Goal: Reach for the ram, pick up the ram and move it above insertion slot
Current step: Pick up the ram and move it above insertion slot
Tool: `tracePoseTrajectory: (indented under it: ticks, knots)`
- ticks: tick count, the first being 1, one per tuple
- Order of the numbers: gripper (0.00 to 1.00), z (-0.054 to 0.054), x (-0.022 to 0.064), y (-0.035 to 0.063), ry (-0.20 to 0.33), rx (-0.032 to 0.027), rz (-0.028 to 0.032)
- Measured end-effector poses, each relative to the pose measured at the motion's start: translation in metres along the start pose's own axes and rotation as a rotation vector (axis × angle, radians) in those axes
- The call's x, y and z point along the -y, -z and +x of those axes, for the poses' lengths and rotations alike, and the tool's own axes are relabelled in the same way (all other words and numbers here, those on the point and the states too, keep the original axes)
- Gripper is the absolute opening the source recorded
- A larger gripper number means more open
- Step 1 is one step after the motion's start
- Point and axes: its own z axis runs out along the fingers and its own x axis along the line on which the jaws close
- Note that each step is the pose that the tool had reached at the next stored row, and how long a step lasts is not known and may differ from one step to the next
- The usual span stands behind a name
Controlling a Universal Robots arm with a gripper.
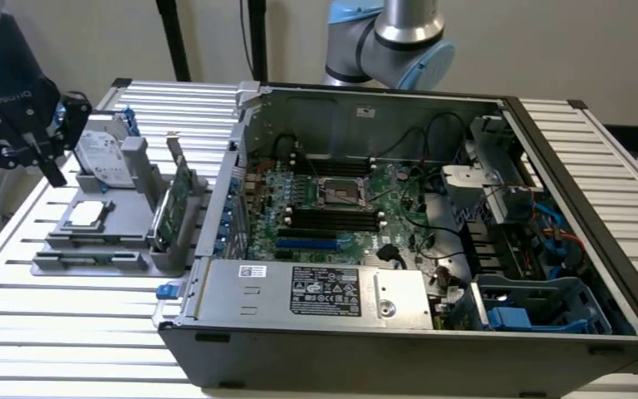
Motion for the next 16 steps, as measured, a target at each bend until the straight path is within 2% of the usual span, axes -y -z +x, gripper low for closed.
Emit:
tracePoseTrajectory:
  ticks: [16]
  knots:
    - [0.11, 0.0000, 0.0002, -0.0037, 0.290, -0.0110, 0.0029]
